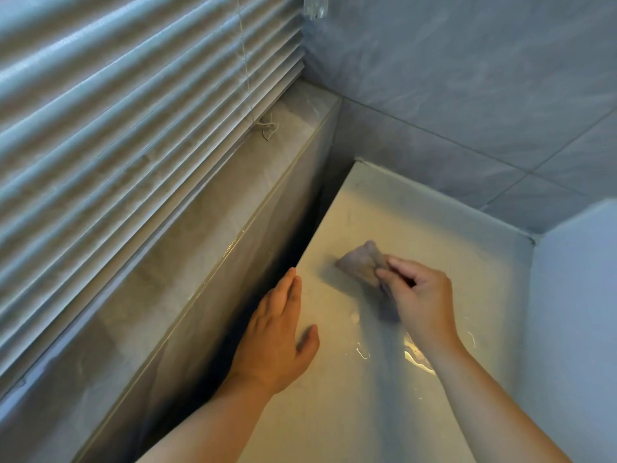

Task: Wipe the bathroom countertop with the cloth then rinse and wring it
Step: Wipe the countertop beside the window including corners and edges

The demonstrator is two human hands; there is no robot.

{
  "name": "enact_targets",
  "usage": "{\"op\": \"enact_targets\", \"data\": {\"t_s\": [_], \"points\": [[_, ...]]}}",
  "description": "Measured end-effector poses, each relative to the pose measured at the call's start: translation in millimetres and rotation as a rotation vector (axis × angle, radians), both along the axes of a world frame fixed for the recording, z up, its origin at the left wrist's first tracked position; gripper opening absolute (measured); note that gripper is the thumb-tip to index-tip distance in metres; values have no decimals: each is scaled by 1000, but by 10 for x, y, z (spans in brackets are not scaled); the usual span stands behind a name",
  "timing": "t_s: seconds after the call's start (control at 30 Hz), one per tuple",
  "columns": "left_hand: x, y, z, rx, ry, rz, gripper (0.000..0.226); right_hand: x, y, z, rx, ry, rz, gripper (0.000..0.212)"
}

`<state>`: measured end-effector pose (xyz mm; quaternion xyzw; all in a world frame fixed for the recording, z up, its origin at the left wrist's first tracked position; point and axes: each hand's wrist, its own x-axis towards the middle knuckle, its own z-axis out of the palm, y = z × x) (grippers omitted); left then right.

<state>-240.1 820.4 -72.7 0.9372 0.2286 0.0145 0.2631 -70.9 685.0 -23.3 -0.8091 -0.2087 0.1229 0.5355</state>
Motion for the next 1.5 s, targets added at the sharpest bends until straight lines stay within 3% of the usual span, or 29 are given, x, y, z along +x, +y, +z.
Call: {"op": "enact_targets", "data": {"t_s": [0.17, 0.33, 0.63, 0.73, 0.83, 1.0, 1.17, 1.33, 1.5], "points": [[5, -7, 3, -6, 7, -6, 81, 487, 158, 130, -128, -277, -42, 26], [3, -6, 1, -4, 17, -6, 82, 496, 115, -217, -203, -192, -83, 22], [8, -2, 9, 31, 30, -13, 83, -251, -273, -381, -209, -330, 7, 24], [13, 0, 12, 34, 35, -12, 83, -391, -346, -313, -207, -275, 39, 25], [17, 1, 22, 30, 44, -7, 83, -343, -377, -156, -193, -139, 49, 35], [22, -14, 41, 31, 51, 4, 81, 134, -443, 147, -152, -352, -145, 21], [26, -4, 37, 30, 50, -3, 84, 619, -523, -103, -234, -220, -230, 17], [30, -4, 37, 30, 47, -7, 84, 339, -528, -271, -267, -220, -196, 10], [33, -20, 68, 16, 48, -2, 78, -131, -667, -341, -252, -278, -139, 18]]}}
